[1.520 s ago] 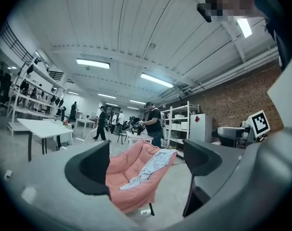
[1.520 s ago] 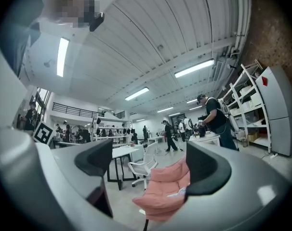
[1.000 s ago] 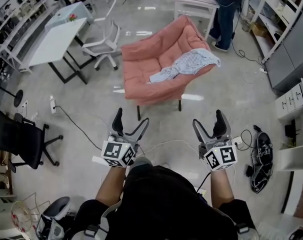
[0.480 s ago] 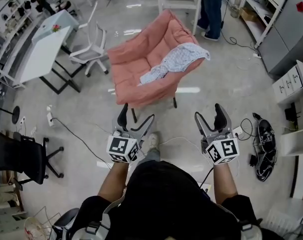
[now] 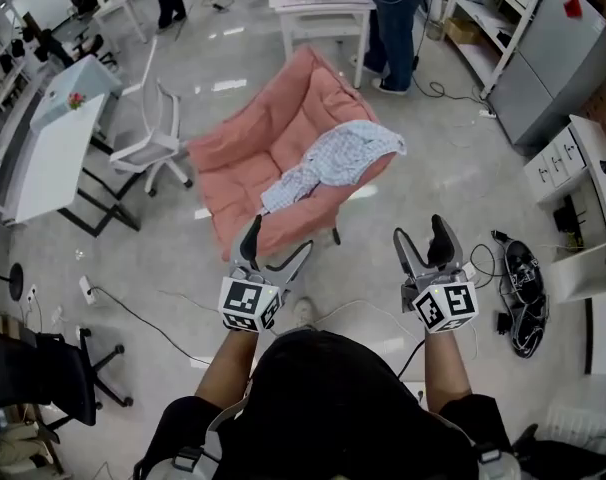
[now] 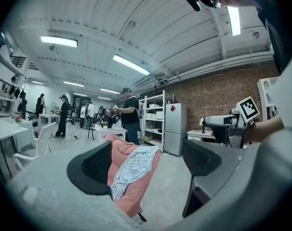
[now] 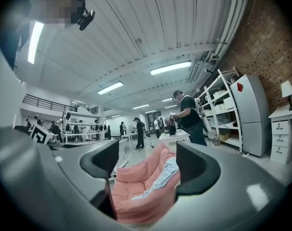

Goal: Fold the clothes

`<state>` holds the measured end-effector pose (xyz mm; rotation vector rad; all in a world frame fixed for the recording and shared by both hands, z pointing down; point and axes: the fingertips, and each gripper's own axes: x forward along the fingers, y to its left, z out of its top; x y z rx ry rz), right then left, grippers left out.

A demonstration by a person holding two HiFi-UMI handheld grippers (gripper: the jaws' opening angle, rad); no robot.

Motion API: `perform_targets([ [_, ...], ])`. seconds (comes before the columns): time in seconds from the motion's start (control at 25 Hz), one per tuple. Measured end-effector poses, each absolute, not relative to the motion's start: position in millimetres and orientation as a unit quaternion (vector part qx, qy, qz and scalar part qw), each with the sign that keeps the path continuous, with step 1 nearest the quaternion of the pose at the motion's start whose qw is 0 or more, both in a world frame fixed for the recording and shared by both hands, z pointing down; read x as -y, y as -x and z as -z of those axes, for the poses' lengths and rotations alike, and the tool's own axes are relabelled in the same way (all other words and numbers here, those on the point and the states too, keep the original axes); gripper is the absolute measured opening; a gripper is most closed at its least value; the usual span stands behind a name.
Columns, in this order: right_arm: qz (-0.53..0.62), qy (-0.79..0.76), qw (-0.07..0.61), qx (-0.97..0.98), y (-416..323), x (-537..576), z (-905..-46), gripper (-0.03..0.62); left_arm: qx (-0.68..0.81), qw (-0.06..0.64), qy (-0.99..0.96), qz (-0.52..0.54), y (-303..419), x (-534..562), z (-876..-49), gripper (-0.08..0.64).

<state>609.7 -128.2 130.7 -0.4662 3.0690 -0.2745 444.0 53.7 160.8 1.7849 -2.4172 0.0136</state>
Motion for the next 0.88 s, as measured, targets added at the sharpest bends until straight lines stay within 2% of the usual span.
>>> perform_targets([
  [0.2,0.087,0.171,0.002,-0.981,-565,139,-140,0.364,0.786,0.075,-0.614,-0.008,-394,-37,-170,0.466],
  [0.44,0.09,0.209,-0.011,-0.974,-545,159,-151,0.344,0.763,0.093,-0.639,-0.012,-361,-14,-188,0.466],
  [0.88,0.107,0.239,-0.039,-0.964,-538,206,-179,0.305,0.716,0.129,-0.686,-0.025,-359,57,-227,0.436],
])
